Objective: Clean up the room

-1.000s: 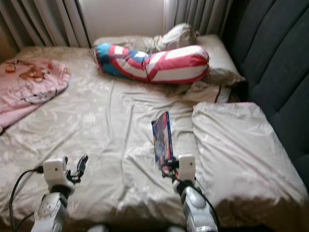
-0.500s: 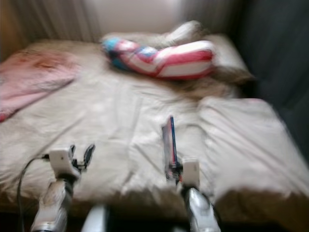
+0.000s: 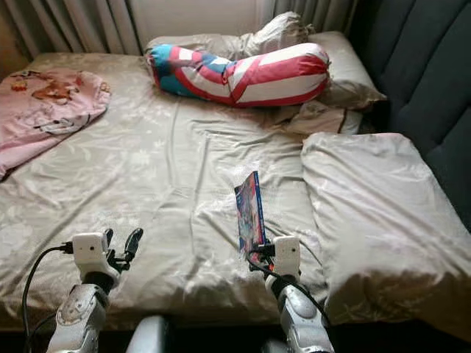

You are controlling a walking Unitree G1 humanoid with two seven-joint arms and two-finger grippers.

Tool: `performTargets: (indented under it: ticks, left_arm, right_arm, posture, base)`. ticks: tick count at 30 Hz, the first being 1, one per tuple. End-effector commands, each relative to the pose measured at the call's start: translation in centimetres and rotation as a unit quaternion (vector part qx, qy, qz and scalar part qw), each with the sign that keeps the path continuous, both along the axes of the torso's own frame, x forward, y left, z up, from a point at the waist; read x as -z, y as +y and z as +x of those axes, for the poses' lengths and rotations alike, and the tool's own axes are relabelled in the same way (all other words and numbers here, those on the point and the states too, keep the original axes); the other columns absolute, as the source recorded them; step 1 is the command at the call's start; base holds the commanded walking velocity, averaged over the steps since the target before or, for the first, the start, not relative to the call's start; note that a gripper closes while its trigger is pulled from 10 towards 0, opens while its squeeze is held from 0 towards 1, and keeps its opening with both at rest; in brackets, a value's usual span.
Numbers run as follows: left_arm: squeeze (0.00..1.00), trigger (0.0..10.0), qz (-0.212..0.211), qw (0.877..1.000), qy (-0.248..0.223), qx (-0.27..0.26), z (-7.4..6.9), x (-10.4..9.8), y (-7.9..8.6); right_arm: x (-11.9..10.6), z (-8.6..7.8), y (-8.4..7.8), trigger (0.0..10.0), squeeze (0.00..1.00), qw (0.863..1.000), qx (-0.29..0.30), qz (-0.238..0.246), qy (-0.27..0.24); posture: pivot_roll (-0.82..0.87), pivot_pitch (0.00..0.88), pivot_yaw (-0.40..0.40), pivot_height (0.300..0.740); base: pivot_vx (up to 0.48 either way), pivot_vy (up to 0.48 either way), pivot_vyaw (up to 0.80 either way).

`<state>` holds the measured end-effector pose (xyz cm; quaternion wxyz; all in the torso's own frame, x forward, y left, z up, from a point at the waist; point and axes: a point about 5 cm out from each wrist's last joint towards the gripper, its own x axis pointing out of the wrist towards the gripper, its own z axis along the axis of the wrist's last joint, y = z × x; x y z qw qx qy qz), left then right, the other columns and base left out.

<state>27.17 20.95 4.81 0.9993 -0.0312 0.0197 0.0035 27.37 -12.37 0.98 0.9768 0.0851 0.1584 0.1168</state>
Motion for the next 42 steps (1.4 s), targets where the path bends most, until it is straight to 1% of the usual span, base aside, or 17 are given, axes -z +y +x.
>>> performTargets:
  ticks: [1, 11, 20, 24, 26, 31, 37, 39, 40, 42]
  left_arm:
    - [0.0, 10.0, -0.005, 1.0, 0.007, 0.0, -0.2, 0.2, 0.1]
    - [0.0, 10.0, -0.006, 1.0, 0.006, 0.004, -0.1, 0.1, -0.1]
    - [0.0, 10.0, -0.006, 1.0, 0.006, 0.006, 0.1, 0.0, -0.2]
    - [0.0, 10.0, -0.004, 1.0, 0.005, 0.008, 0.1, 0.0, -0.1]
    - [0.0, 10.0, -0.004, 1.0, 0.006, 0.008, 0.1, -0.1, -0.1]
    - [0.0, 10.0, -0.003, 1.0, 0.006, 0.01, 0.0, -0.1, -0.2]
    - [0.0, 10.0, 0.0, 1.0, 0.007, 0.013, -0.2, -0.2, 0.0]
    - [0.0, 10.0, 0.0, 1.0, 0.007, 0.013, -0.2, -0.2, 0.0]
    - [0.0, 10.0, 0.003, 1.0, 0.008, 0.014, -0.4, -0.2, 0.2]
    - [0.0, 10.0, 0.004, 1.0, 0.009, 0.015, -0.5, -0.2, 0.3]
  right_arm:
    - [-0.7, 0.6, -0.2, 10.0, 0.0, 1.0, 0.013, 0.002, -0.022]
    - [-0.7, 0.9, -0.5, 10.0, 0.0, 1.0, 0.016, 0.002, -0.02]
    - [-0.9, 1.1, -0.2, 10.0, 0.0, 1.0, 0.01, 0.005, -0.024]
    - [-0.9, 1.2, -0.2, 10.0, 0.0, 1.0, 0.011, -0.001, -0.021]
    - [-0.7, 1.3, -0.4, 10.0, 0.0, 1.0, 0.022, 0.005, -0.014]
    - [-0.6, 1.4, -0.8, 10.0, 0.0, 1.0, 0.024, 0.011, -0.006]
    - [-0.7, 2.8, -1.4, 10.0, 0.0, 0.998, 0.038, 0.047, 0.024]
    - [-0.7, 2.8, -1.4, 10.0, 0.0, 0.998, 0.038, 0.047, 0.024]
    - [-0.8, 3.3, -1.5, 10.0, 0.0, 0.996, 0.046, 0.067, 0.039]
    - [-0.8, 3.5, -1.5, 10.0, 0.0, 0.995, 0.048, 0.076, 0.045]
  posture:
    - [-0.05, 0.069, -0.05, 0.646]
    - [-0.05, 0.055, -0.048, 0.646]
    - [-0.05, 0.057, -0.046, 0.646]
    - [-0.05, 0.064, -0.045, 0.646]
    - [-0.05, 0.068, -0.043, 0.646]
    - [-0.05, 0.076, -0.04, 0.646]
    - [-0.03, 0.096, -0.033, 0.646]
    - [-0.03, 0.096, -0.033, 0.646]
    - [-0.02, 0.108, -0.026, 0.646]
    - [-0.02, 0.108, -0.026, 0.646]
  base:
    - [0.0, 0.0, 0.0]
    - [0.258, 0.0, 0.0]
    - [0.282, 0.0, 0.0]
    - [0.0, 0.0, 0.0]
    - [0.0, 0.0, 0.0]
    - [0.0, 0.0, 0.0]
    - [0.0, 0.0, 0.0]
    - [0.0, 0.0, 0.0]
    - [0.0, 0.0, 0.0]
    - [0.0, 0.0, 0.0]
